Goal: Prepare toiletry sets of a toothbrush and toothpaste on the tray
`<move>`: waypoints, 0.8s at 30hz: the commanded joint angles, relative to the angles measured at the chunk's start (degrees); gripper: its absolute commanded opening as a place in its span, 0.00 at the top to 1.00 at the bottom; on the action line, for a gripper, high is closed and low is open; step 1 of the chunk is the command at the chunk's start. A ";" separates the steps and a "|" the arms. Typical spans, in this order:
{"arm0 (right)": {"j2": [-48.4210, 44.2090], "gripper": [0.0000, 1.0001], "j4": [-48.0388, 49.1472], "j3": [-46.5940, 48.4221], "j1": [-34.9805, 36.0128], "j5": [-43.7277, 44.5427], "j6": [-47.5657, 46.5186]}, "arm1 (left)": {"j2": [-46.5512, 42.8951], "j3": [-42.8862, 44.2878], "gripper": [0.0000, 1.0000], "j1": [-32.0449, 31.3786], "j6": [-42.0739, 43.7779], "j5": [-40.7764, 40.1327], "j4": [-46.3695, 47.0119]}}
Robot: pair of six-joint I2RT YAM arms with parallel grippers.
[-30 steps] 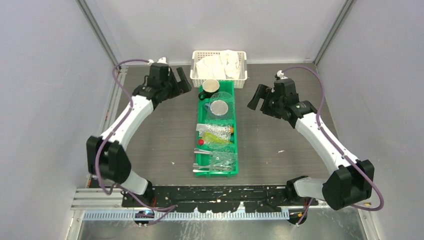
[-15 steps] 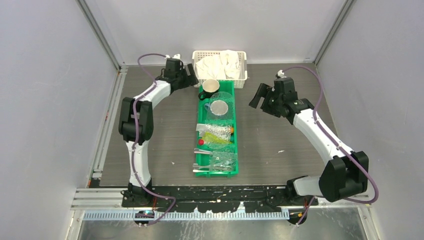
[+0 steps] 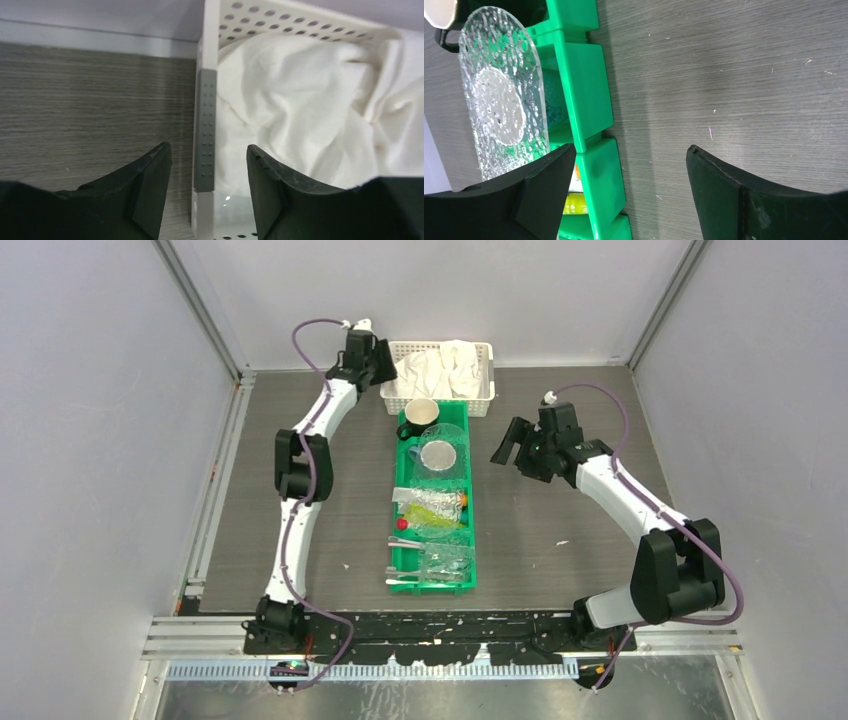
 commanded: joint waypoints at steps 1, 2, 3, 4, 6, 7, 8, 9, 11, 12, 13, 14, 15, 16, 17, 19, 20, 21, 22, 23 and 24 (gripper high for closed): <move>1.34 0.14 3.48 -0.84 -0.20 -1.37 0.64 | 5.64 7.86 0.43 -0.32 1.79 -2.71 -11.31; 1.81 0.14 3.96 -0.95 -0.11 -1.78 0.62 | 5.72 7.61 0.42 -0.49 2.12 -3.36 -11.80; 2.37 0.14 4.23 -1.05 -0.20 -1.92 0.79 | 5.76 7.26 0.41 -0.75 2.44 -4.24 -12.40; 3.01 0.15 4.30 -0.98 -0.14 -2.20 0.84 | 5.97 7.06 0.40 -0.89 2.60 -5.26 -13.10; 3.69 0.16 4.79 -1.17 -0.19 -3.18 0.88 | 6.52 7.40 0.40 -1.16 2.52 -7.18 -14.92; 3.87 0.16 5.13 -1.44 -0.20 -3.27 0.93 | 6.84 7.70 0.44 -1.11 2.54 -8.27 -15.91; 3.99 0.16 5.47 -1.68 -0.18 -3.57 1.01 | 7.38 8.38 0.52 -0.99 2.60 -9.26 -17.13; 4.14 0.16 5.73 -1.82 -0.17 -3.95 1.03 | 7.73 9.01 0.59 -0.76 2.48 -10.10 -18.45; 4.21 0.16 5.76 -1.98 -0.17 -4.00 0.96 | 7.67 8.88 0.87 0.58 1.24 -11.05 -20.33; 4.17 0.16 5.70 -2.09 -0.22 -4.14 0.94 | 7.19 8.13 0.97 1.55 0.01 -11.08 -20.93; 4.12 0.16 5.81 -2.24 -0.18 -4.29 0.93 | 6.27 6.62 0.99 2.79 -1.36 -10.86 -21.15; 4.04 0.16 5.98 -2.35 -0.18 -4.47 1.06 | 5.14 4.51 0.99 4.43 -2.73 -10.71 -20.96; 4.07 0.16 6.09 -2.44 -0.15 -4.72 1.10 | 3.42 1.89 0.99 5.65 -3.94 -10.83 -20.16; 4.03 0.16 6.35 -2.61 -0.11 -5.08 1.19 | 1.65 -1.18 0.99 6.93 -5.02 -10.93 -18.62; 4.07 0.16 6.70 -2.86 -0.17 -5.37 1.32 | -0.06 -3.63 0.99 8.04 -5.87 -11.43 -17.87; 4.26 0.17 6.87 -2.99 -0.13 -5.62 1.52 | -2.74 -7.14 0.99 10.46 -7.48 -13.08 -17.20; 4.25 0.17 7.12 -3.06 -0.15 -5.95 1.58 | -3.63 -7.96 0.99 11.68 -8.19 -13.43 -17.44; 4.28 0.17 7.17 -3.08 -0.17 -6.08 1.59 | -4.13 -8.16 0.99 12.84 -8.87 -13.88 -18.10; 4.34 0.18 7.11 -3.02 -0.13 -6.11 1.63 | -4.53 -8.16 0.99 13.62 -9.68 -14.71 -19.11; 4.24 0.18 7.15 -3.07 -0.16 -6.23 1.63 | -5.20 -8.35 0.99 15.67 -10.55 -15.63 -20.08; 4.21 0.18 7.36 -3.15 -0.14 -6.38 1.69 | -5.92 -8.83 0.99 16.72 -11.45 -16.84 -20.88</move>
